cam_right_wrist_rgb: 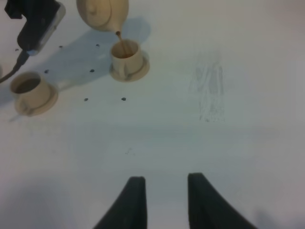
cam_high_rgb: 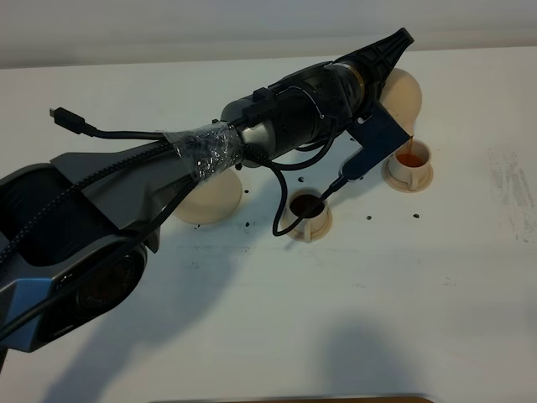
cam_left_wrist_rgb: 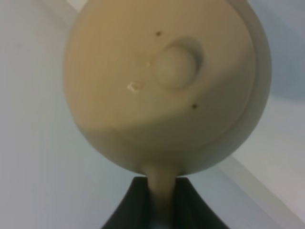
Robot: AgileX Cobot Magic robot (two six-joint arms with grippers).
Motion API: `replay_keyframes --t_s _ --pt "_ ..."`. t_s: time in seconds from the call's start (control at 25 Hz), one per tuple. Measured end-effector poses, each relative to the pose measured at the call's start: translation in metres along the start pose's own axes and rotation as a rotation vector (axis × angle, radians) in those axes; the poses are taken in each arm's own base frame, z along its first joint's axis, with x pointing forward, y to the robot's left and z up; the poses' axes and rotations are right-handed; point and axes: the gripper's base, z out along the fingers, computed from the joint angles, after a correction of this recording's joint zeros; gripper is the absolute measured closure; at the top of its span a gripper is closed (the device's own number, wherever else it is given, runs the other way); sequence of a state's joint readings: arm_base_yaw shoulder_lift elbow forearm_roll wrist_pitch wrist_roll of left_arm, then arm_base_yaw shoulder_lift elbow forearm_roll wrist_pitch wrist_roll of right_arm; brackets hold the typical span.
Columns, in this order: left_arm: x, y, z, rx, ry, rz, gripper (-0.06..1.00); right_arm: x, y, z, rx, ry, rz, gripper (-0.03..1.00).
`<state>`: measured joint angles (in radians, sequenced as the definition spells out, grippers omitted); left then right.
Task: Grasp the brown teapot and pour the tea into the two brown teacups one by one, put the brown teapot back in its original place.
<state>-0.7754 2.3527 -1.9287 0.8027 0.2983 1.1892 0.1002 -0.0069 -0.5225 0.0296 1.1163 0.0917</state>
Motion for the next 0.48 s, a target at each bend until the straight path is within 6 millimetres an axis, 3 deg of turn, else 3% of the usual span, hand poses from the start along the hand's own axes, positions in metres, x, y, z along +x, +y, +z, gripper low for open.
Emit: replay_keyframes --t_s 0.48 --pt "0.0004 0.0021 0.0000 -0.023 0.005 0.031 0.86 0.0000 0.0000 0.0000 0.000 0.000 -0.001 0.73"
